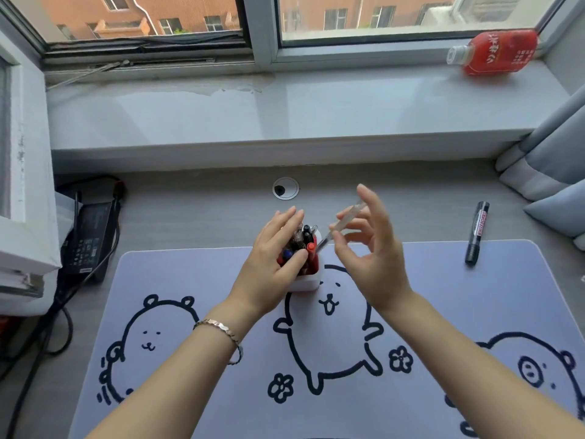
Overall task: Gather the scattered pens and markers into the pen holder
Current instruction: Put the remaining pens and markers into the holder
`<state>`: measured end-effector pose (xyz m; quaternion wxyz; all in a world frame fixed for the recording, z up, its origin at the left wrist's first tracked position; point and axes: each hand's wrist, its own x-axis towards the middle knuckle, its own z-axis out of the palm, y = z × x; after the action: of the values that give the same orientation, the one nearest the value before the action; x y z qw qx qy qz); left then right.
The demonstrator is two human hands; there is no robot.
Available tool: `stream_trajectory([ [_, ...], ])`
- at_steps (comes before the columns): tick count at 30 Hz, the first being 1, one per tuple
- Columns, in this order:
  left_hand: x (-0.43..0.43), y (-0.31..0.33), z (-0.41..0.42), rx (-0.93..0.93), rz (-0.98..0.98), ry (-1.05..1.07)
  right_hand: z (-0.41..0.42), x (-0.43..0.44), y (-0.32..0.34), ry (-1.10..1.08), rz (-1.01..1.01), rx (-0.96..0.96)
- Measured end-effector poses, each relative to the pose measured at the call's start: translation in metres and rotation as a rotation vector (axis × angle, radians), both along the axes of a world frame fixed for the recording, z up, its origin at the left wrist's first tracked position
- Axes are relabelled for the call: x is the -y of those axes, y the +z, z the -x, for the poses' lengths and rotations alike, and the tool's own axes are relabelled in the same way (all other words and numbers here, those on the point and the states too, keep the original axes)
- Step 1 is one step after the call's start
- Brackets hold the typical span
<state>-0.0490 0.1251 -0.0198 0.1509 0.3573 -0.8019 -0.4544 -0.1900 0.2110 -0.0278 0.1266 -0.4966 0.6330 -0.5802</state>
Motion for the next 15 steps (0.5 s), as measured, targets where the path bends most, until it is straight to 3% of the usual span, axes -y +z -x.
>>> stream_trajectory([
  [8,0.000,0.000,0.000,-0.013,0.016,0.000,-0.006,0.005,0.014,-0.030,0.033,0.059],
  [13,-0.001,0.002,-0.001,-0.035,-0.041,0.011,-0.007,0.017,0.015,0.049,-0.252,0.045],
  [15,-0.001,0.001,0.000,-0.024,-0.052,0.035,-0.015,0.008,0.002,0.060,-0.328,-0.049],
])
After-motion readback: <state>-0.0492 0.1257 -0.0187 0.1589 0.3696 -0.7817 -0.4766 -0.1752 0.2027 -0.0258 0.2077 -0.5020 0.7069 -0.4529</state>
